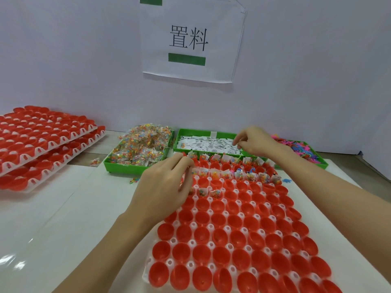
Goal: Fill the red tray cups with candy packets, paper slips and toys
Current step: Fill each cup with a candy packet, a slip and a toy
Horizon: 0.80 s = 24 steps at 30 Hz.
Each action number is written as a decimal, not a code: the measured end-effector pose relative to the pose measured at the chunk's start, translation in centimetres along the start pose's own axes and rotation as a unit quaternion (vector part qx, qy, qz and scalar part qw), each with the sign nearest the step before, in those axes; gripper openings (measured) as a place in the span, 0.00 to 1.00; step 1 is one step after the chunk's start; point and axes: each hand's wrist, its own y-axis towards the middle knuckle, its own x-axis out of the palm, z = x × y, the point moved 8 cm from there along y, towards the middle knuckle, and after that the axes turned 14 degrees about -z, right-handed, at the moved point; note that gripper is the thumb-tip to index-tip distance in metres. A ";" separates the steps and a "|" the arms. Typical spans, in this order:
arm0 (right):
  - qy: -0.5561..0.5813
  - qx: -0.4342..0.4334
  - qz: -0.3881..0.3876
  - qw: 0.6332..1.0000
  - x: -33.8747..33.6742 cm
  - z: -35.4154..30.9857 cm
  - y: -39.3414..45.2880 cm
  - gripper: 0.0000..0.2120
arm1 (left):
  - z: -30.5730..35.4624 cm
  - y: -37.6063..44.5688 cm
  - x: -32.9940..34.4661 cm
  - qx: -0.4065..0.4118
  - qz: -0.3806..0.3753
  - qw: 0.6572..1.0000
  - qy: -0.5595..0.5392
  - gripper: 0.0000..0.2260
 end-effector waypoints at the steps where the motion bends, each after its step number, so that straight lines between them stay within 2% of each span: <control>1: -0.030 0.009 -0.015 0.999 0.4 0.4 0.9 0.10 | -0.1 0.0 0.0 0.002 -0.001 1.000 0.001 0.03; 5: -0.066 0.035 -0.064 0.995 1.4 1.3 3.1 0.13 | -0.3 0.1 0.3 0.016 -0.010 1.000 0.003 0.05; 9: -0.084 0.045 -0.078 0.992 1.9 1.6 4.1 0.08 | -0.2 0.1 0.6 0.021 -0.015 1.000 0.005 0.05; 14: -0.012 0.055 -0.086 0.995 1.9 2.6 4.3 0.09 | -0.2 0.1 0.6 0.015 -0.010 1.000 0.002 0.04; 19: 0.032 0.031 -0.013 0.999 1.0 3.4 3.2 0.07 | -0.7 0.0 0.7 -0.012 0.000 0.999 -0.031 0.03; 21: 0.048 0.018 0.031 0.998 0.5 3.3 2.2 0.08 | -1.2 -0.1 0.8 -0.030 0.006 0.996 -0.080 0.02; 24: 0.103 -0.013 0.078 0.991 -0.3 2.8 0.1 0.08 | -1.9 -0.2 1.0 -0.062 0.021 0.985 -0.161 0.05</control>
